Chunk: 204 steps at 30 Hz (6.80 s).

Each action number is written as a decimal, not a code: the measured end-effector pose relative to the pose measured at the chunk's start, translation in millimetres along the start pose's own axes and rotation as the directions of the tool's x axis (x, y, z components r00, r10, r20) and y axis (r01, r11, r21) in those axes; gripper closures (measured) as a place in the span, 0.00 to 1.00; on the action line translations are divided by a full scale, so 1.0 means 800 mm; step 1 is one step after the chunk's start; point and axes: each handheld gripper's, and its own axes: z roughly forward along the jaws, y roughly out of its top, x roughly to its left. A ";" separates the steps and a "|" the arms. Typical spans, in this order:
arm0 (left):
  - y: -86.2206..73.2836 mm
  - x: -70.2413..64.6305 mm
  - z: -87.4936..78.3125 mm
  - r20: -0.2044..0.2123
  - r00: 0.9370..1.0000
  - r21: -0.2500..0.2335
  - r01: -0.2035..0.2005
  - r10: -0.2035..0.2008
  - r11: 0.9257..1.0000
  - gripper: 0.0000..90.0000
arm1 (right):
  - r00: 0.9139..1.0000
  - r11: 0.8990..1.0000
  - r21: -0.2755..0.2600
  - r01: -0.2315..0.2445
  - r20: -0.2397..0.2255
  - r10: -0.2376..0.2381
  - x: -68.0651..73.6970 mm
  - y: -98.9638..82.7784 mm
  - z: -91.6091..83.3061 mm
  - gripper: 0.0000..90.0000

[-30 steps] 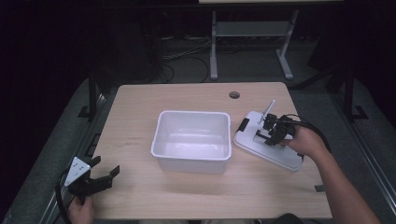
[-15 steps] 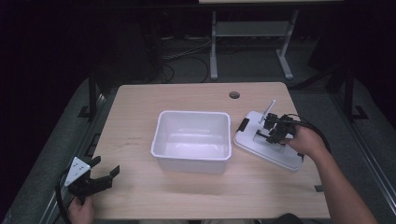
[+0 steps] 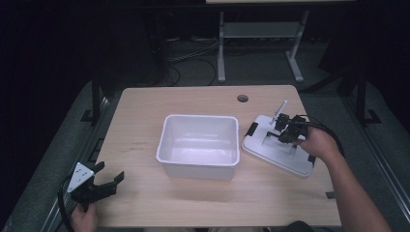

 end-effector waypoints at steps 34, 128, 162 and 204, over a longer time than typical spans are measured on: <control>0.000 0.000 0.001 0.000 1.000 0.003 0.001 -0.001 1.000 0.17 | 0.998 1.000 -0.030 0.006 -0.061 -0.008 -0.016 -0.011 -0.017 0.94; 0.000 0.001 0.000 -0.001 1.000 -0.001 0.001 -0.001 1.000 0.17 | 0.941 0.942 -0.124 0.313 -0.092 -0.325 0.055 0.087 -0.205 0.94; 0.001 0.000 0.001 0.004 1.000 -0.004 0.008 -0.008 1.000 0.17 | 0.914 0.916 -0.141 0.377 -0.107 -0.392 0.085 0.145 -0.207 0.94; 0.001 0.003 0.001 0.008 1.000 -0.008 0.009 -0.009 1.000 0.17 | 0.878 0.887 -0.146 0.438 -0.143 -0.457 0.130 0.220 -0.191 0.94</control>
